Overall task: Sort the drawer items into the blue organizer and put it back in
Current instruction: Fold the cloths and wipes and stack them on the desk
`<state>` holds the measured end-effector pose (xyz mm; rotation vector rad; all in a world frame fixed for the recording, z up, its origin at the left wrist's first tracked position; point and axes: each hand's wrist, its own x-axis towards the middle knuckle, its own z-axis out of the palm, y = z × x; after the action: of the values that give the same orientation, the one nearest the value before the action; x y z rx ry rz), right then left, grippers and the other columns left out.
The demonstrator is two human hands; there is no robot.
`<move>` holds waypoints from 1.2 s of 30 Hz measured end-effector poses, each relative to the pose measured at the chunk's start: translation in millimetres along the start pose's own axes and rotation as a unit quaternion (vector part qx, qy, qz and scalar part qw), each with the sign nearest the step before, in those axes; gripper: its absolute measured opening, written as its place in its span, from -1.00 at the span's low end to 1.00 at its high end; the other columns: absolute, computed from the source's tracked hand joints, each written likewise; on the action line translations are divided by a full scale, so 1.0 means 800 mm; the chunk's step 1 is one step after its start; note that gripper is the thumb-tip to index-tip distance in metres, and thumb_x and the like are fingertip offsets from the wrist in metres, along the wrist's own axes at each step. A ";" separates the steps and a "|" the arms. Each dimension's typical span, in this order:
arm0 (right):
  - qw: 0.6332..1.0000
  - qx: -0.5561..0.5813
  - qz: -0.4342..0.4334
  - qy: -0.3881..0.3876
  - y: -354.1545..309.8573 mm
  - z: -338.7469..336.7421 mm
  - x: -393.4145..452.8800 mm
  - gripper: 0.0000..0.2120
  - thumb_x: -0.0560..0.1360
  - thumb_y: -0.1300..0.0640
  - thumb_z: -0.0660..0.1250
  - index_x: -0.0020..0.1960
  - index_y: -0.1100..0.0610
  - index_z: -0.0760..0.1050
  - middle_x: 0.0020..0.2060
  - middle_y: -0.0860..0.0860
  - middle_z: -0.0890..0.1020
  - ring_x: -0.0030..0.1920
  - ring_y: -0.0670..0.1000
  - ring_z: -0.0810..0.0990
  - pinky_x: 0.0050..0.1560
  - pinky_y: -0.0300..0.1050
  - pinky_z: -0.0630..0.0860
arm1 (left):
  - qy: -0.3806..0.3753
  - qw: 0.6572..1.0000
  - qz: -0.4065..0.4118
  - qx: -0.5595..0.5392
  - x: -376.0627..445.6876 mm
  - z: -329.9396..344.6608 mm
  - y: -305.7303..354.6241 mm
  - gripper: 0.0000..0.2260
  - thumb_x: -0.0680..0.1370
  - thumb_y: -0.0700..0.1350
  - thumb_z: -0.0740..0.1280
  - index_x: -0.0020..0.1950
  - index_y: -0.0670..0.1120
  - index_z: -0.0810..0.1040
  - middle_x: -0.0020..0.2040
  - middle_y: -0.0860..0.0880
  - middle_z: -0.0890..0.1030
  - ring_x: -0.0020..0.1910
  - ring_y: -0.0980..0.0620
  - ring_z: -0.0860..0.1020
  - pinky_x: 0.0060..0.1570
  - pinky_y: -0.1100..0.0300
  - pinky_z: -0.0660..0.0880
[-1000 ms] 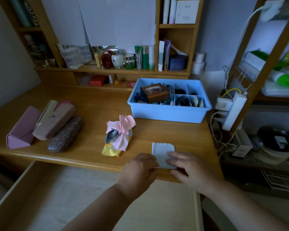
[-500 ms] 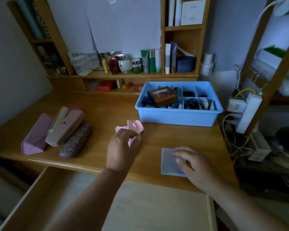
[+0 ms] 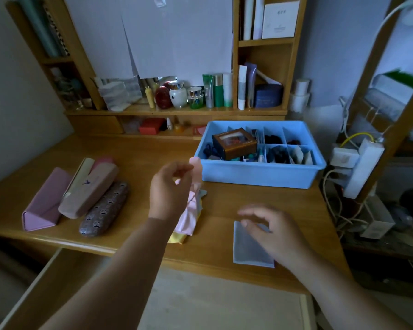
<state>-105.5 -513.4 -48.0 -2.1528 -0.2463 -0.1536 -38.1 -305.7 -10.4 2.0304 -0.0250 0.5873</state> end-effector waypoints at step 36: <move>0.997 0.042 -0.059 -0.005 -0.090 -0.087 -0.030 -0.80 0.51 0.17 0.34 -0.24 -0.07 0.53 -0.35 -0.23 0.61 -0.28 -0.28 0.54 -0.26 -0.45 0.39 | -0.309 0.905 -0.157 -0.246 -0.100 -0.020 0.115 -0.57 0.51 -0.39 0.13 -0.19 0.01 0.71 -0.22 0.00 0.69 -0.24 0.10 0.64 -0.23 0.24 0.56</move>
<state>-146.6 -534.8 43.6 -2.0574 -0.3798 -0.1971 -138.3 -357.5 37.7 1.5971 -0.2010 -0.2667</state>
